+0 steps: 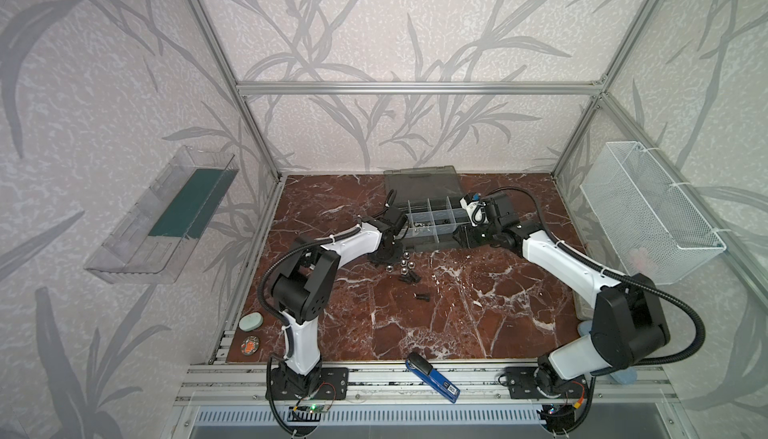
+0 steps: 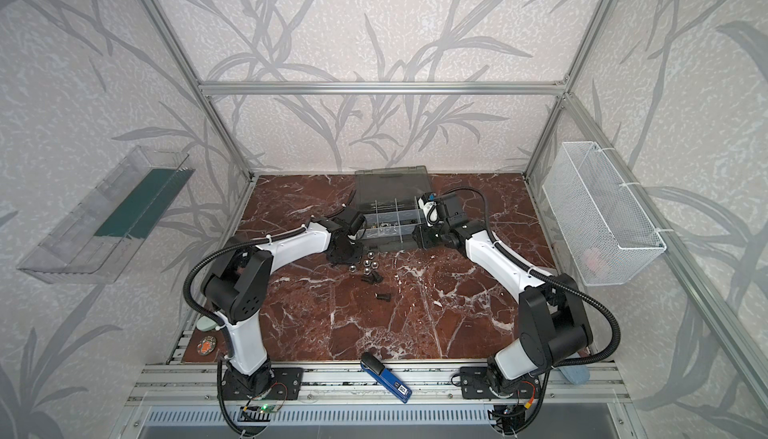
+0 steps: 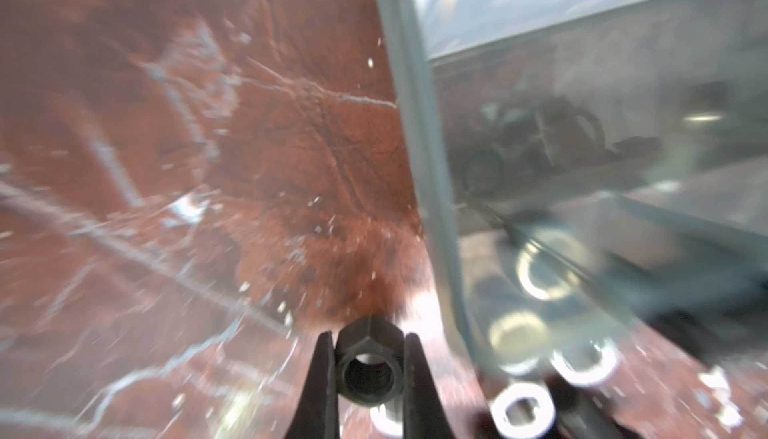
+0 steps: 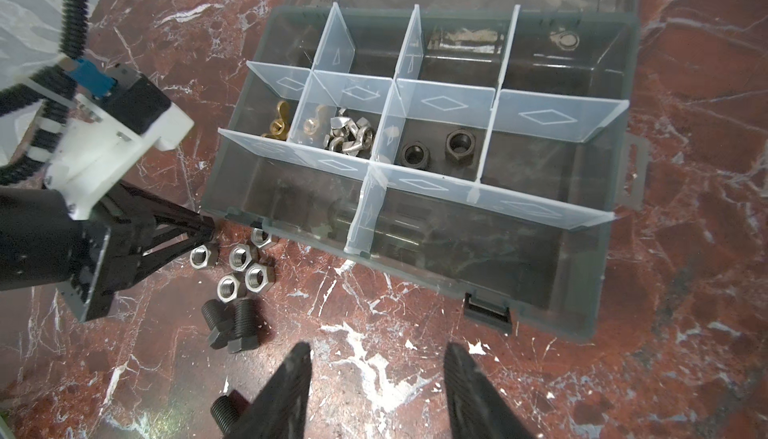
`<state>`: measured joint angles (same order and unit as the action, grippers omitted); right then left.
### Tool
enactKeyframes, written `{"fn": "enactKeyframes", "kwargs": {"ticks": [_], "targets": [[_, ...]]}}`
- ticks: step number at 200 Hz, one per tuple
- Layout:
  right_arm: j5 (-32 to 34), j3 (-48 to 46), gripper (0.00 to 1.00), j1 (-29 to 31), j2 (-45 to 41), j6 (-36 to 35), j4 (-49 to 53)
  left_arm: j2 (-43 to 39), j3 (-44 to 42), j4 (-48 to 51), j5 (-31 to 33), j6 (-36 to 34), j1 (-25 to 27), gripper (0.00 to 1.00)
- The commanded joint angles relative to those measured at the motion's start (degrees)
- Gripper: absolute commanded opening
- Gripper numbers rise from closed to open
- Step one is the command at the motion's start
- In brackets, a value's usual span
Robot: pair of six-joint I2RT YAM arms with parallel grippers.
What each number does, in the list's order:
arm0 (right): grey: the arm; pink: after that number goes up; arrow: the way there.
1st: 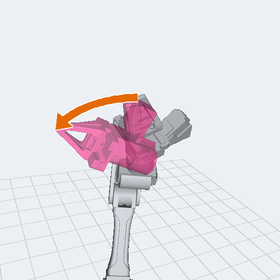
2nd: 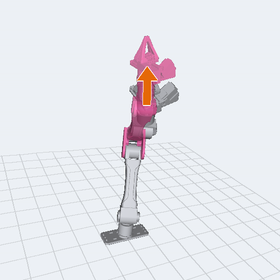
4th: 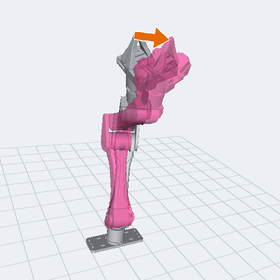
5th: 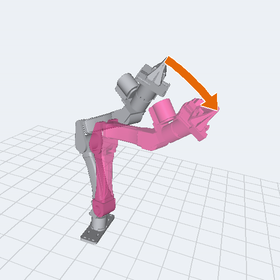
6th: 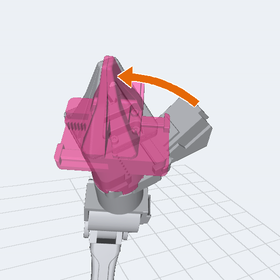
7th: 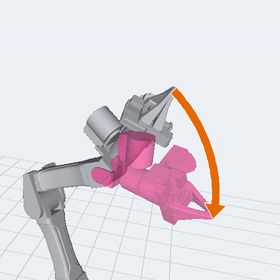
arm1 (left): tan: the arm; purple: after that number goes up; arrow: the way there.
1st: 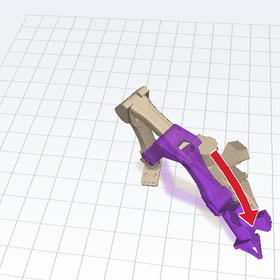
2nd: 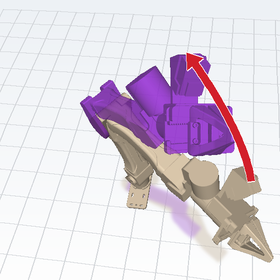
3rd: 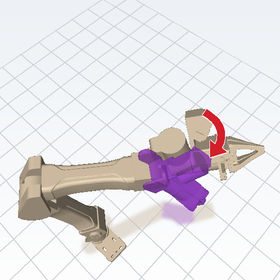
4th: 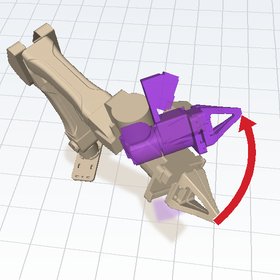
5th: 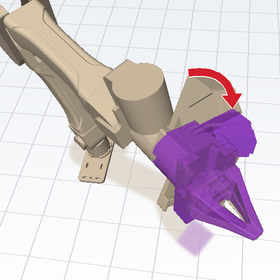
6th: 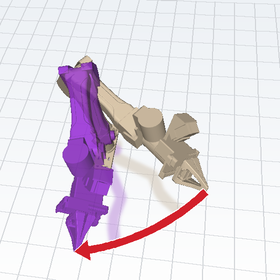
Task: Sort the screws and nuts into containers
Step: 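Lift the black hex nut and carry it over the black-nut compartment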
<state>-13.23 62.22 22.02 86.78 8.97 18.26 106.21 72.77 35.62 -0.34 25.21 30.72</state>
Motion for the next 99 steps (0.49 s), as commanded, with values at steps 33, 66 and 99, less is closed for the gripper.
{"fn": "enactKeyframes", "kwargs": {"ticks": [33, 66, 99], "targets": [[1.9, -2.0, 0.53, -3.2, -4.4, 3.8, 0.5, -9.5, 10.1, -4.6, -6.2, -1.1, 0.3, 0.0], [2.7, -4.3, 0.53, -5.7, -6.5, 5.7, 0.0, -3.3, 16.4, -14.7, -11.0, 0.2, 0.3, 0.0], [3.3, -6.6, 0.53, -6.5, -8.7, 7.0, -0.3, 8.0, 27.6, -17.3, -18.8, -1.2, 1.1, 0.0]]}}
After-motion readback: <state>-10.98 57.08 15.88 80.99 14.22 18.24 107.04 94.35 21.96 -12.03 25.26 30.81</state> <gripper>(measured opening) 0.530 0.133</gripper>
